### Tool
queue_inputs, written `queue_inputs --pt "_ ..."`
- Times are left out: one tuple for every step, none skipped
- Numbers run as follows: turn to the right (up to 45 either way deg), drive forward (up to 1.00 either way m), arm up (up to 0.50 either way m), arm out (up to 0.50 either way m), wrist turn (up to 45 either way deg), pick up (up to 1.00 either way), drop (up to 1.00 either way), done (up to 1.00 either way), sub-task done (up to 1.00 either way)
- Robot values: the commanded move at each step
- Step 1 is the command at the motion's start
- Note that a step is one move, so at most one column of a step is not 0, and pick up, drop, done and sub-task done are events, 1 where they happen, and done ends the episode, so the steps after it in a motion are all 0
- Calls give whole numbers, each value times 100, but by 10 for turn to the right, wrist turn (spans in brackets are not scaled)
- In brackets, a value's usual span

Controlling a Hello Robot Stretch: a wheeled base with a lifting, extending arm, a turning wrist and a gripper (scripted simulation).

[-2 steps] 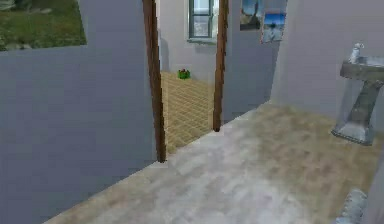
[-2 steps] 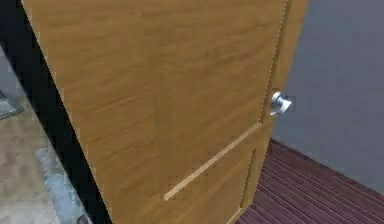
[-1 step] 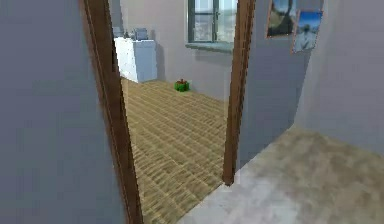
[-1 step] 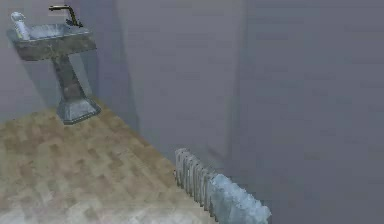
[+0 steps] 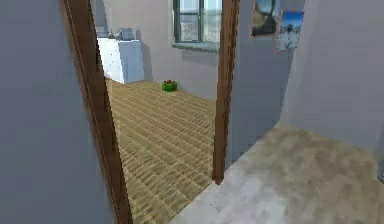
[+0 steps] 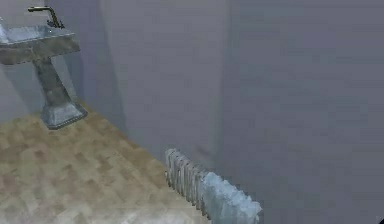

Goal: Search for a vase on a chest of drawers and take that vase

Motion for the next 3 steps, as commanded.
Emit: queue_inputs --pt "0 100 0 0 0 0 0 0 0" --pt "120 0 0 0 0 0 0 0 0" --pt "0 10 0 0 0 0 0 0 0"
